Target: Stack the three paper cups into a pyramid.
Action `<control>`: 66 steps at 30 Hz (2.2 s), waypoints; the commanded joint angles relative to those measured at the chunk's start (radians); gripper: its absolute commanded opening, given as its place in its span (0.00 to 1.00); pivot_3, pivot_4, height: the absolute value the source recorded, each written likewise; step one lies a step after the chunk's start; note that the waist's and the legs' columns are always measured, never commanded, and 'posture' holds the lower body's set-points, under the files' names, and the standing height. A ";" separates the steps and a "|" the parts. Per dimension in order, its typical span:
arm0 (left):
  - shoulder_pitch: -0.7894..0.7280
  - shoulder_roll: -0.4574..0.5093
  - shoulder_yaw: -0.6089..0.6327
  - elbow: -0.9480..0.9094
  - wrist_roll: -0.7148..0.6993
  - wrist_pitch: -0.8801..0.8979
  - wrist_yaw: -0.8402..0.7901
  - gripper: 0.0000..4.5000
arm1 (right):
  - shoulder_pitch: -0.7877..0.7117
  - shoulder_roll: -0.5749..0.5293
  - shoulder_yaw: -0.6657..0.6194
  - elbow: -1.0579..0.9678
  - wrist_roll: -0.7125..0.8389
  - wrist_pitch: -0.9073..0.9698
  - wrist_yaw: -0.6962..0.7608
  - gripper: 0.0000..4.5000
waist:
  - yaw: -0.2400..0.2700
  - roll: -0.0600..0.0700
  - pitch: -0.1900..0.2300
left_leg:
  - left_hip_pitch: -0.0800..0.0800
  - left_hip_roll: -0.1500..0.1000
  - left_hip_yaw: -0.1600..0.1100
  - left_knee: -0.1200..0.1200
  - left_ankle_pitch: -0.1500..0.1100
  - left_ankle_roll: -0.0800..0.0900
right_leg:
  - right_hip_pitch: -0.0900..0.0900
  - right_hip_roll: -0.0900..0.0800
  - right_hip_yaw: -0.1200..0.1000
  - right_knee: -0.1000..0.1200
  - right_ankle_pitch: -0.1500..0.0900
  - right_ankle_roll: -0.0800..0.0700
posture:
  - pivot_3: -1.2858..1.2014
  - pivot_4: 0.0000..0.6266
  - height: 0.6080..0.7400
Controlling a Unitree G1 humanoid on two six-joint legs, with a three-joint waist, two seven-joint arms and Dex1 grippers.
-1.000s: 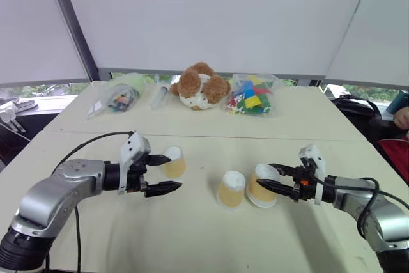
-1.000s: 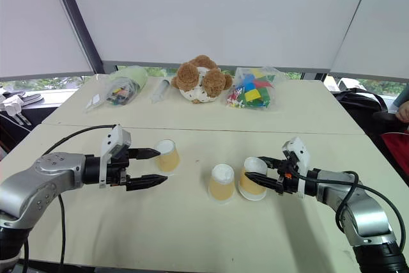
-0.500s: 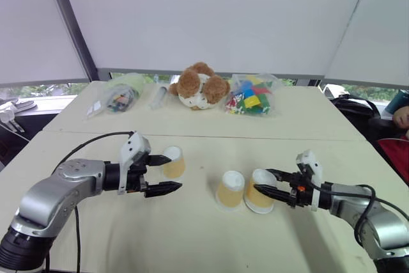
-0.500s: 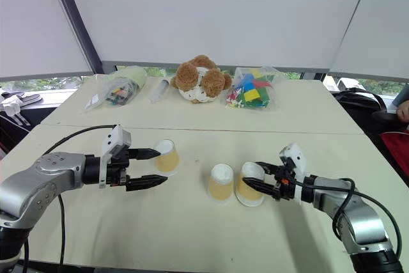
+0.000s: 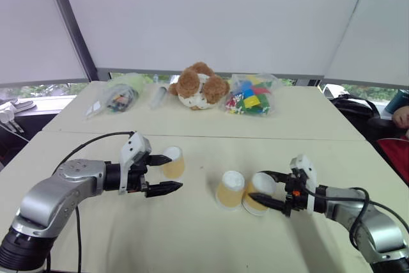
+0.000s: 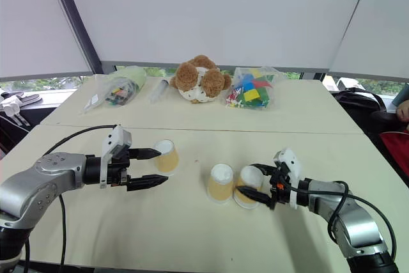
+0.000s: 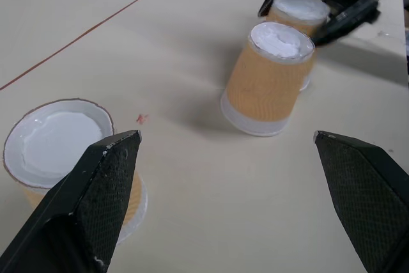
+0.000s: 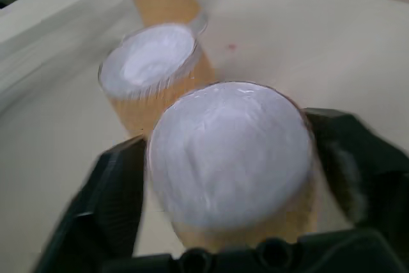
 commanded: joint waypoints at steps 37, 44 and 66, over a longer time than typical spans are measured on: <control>-0.082 -0.319 -0.040 0.390 0.319 -0.478 0.194 1.00 | -0.216 -0.296 -0.143 -0.293 0.356 0.437 -0.023 0.98 | 0.027 -0.001 -0.001 | -0.001 0.000 0.000 0.001 -0.001 0.001 | 0.000 -0.002 0.000 -0.001 0.000 0.000 | 0.52 0.24 1.00; -0.129 -0.361 -0.069 0.490 0.341 -0.540 0.147 1.00 | -0.214 -0.286 -0.130 -0.295 0.330 0.421 -0.043 0.98 | 0.027 -0.001 -0.001 | -0.001 0.000 0.000 0.001 -0.001 0.001 | 0.000 -0.001 0.000 -0.001 0.000 0.000 | 0.52 0.24 1.00; -0.289 -0.465 -0.111 0.383 0.251 -0.432 0.040 0.49 | -0.184 -0.306 -0.206 -0.222 0.313 0.423 -0.054 1.00 | 0.030 -0.001 0.000 | -0.002 -0.001 0.000 0.002 -0.001 0.001 | 0.000 -0.001 0.000 -0.001 0.000 0.000 | 0.52 0.24 1.00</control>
